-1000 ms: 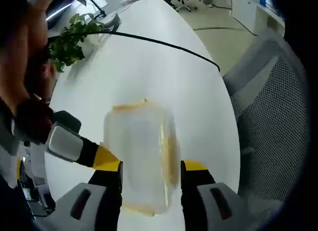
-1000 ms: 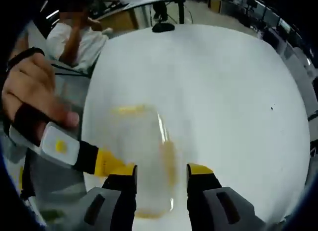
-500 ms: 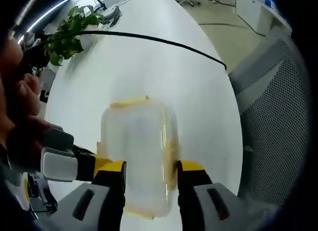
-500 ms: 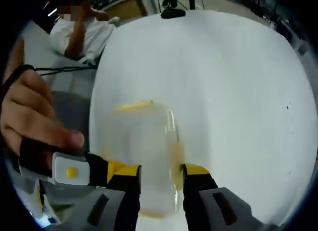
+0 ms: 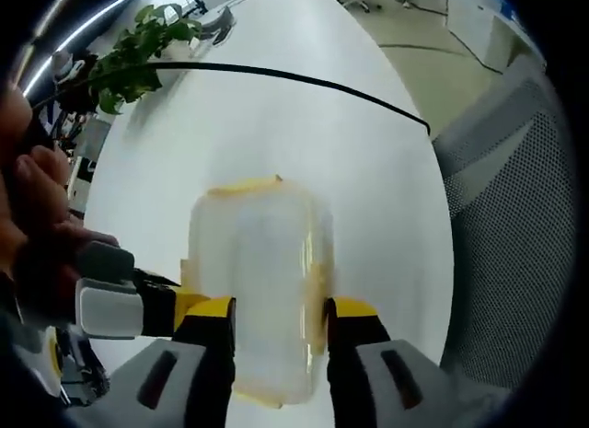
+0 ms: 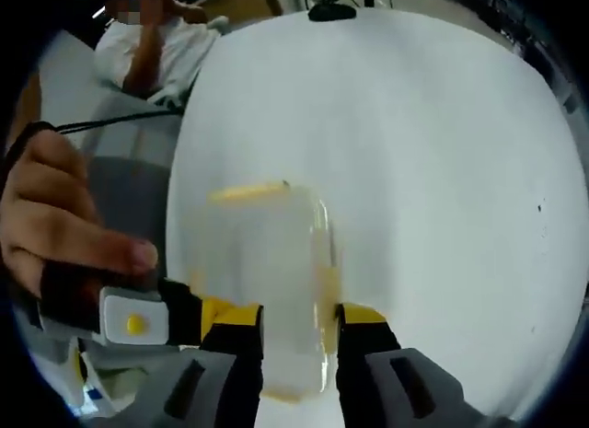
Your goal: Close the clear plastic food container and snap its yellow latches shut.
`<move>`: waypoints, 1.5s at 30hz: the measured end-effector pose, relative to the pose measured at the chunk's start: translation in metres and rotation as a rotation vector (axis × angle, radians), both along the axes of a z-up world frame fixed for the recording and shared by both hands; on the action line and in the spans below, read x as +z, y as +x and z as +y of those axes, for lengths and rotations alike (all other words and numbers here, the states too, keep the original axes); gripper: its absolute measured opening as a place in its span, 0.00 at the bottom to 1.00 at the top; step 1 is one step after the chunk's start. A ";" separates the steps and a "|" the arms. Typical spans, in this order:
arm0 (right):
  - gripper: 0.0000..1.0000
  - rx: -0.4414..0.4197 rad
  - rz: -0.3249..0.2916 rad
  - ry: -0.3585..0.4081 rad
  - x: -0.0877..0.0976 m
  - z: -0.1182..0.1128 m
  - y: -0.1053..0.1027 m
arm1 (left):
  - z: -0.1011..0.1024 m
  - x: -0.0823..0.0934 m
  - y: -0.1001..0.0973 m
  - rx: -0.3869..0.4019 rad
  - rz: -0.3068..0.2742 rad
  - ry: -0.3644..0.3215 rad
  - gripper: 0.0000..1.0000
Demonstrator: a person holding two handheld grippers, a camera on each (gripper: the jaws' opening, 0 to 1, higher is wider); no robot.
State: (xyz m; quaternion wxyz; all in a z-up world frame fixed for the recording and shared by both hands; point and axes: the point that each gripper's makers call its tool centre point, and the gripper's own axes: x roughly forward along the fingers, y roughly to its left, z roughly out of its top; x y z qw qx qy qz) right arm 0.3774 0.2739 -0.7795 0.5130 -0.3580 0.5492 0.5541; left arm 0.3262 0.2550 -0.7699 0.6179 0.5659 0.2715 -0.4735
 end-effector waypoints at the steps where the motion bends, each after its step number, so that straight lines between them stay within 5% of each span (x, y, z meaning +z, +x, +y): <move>1: 0.26 0.001 -0.003 0.004 0.000 0.002 0.001 | -0.002 -0.009 -0.013 0.016 0.085 -0.022 0.35; 6: 0.25 -0.006 0.049 0.022 -0.002 0.003 0.000 | -0.001 -0.009 -0.011 -0.006 0.082 -0.016 0.35; 11: 0.28 -0.016 0.035 0.053 -0.001 0.001 -0.001 | -0.003 -0.008 -0.015 0.004 0.074 -0.007 0.36; 20: 0.29 0.003 0.013 -0.015 -0.001 -0.001 -0.002 | -0.004 -0.008 -0.017 0.013 0.074 -0.004 0.36; 37: 0.29 -0.069 -0.037 0.097 0.006 -0.005 0.000 | -0.003 -0.003 -0.018 -0.029 0.084 -0.028 0.38; 39: 0.28 -0.069 -0.055 0.110 0.008 -0.005 0.001 | -0.002 -0.004 -0.021 -0.068 0.106 -0.021 0.41; 45: 0.32 -0.057 -0.126 0.112 0.011 -0.015 0.011 | -0.007 -0.001 -0.032 -0.015 0.190 -0.075 0.58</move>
